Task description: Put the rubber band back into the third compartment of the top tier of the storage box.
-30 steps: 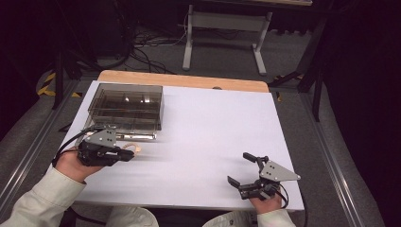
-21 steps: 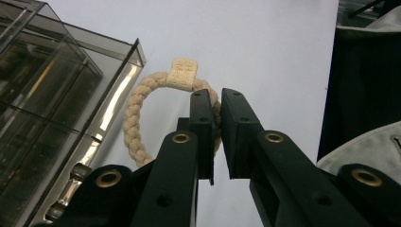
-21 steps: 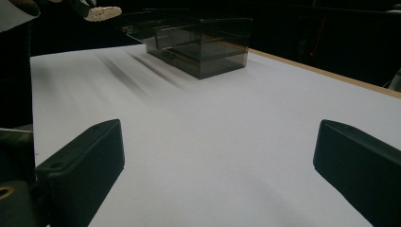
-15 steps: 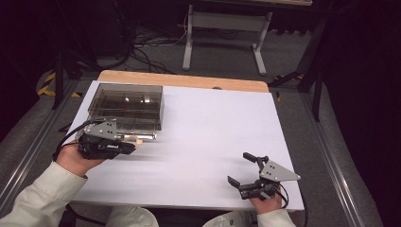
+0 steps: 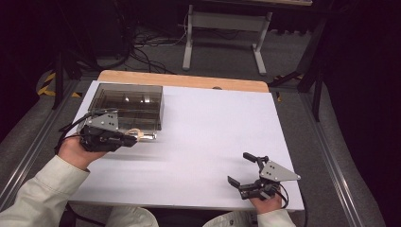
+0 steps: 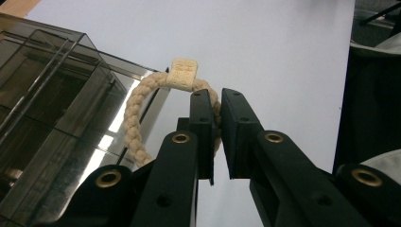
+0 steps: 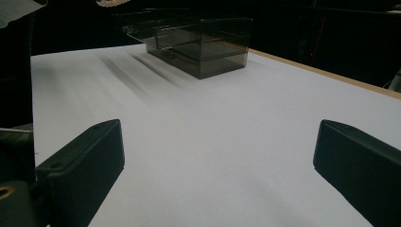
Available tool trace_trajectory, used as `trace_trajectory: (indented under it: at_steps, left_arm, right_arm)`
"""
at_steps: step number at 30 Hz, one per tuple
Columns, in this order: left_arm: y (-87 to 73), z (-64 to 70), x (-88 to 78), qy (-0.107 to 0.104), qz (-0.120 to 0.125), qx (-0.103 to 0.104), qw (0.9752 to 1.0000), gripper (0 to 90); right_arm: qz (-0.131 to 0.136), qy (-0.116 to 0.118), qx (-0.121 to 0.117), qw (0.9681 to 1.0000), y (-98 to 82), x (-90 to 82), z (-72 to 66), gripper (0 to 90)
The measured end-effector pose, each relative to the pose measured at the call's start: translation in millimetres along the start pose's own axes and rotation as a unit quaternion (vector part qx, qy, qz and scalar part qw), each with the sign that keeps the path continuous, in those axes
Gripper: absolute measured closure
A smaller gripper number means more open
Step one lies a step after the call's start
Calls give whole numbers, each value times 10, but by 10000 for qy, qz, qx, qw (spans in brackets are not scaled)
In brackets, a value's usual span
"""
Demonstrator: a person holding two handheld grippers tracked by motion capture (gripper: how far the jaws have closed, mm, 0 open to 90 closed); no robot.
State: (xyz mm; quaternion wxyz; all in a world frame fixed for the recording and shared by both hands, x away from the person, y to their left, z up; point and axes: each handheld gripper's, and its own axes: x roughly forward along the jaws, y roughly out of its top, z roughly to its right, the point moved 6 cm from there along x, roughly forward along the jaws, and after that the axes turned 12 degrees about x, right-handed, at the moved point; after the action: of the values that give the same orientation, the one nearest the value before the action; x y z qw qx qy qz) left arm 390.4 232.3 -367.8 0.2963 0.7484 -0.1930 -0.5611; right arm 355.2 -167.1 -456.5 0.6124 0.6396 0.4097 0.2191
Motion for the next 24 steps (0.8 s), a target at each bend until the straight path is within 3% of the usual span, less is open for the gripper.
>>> trace_trajectory:
  at_steps: [24]
  left_arm:
    - [98,-267,110,10,4,-121,9999,837]
  right_arm:
    - [1,1,-13,10000,1,-4,2,34]
